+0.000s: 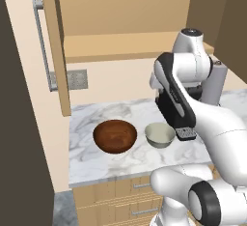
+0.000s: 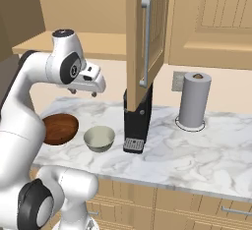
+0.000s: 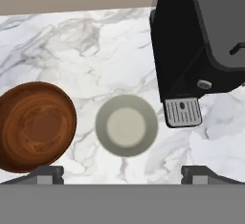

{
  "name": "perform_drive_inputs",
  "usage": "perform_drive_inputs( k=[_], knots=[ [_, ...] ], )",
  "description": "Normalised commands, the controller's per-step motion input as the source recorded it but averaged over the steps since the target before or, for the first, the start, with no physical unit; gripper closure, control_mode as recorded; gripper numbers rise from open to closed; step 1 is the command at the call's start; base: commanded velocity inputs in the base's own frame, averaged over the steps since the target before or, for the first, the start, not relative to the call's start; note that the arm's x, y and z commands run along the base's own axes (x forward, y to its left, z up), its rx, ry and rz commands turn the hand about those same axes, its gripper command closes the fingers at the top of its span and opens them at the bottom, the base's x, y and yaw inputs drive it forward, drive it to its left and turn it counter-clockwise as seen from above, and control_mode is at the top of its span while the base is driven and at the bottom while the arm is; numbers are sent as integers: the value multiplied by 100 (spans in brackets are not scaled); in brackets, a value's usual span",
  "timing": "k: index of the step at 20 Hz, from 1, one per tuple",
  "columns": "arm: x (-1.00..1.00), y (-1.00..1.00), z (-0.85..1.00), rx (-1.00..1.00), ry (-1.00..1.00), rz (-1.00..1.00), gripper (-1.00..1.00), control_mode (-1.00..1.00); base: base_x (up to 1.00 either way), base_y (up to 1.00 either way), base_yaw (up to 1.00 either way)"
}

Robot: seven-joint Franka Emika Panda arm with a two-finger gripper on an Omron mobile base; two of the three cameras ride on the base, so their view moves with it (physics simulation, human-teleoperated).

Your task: Pick up the bowls on the counter and stack them on top of one another in the open cabinet. Place the smaller bowl on top of the larger bowl.

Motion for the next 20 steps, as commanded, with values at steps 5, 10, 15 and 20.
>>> perform_drive_inputs(
  k=[5,10,15,20],
  knots=[
    [-12,0,-4,0,-1,-12,-100,-100,0,0,0],
    [-13,-8,-8,1,0,-10,-100,-100,0,0,0],
    [-17,-20,-16,3,1,-10,-100,-100,0,0,0],
    [-16,-19,-22,1,3,-6,-100,-100,0,0,0]
  ],
)
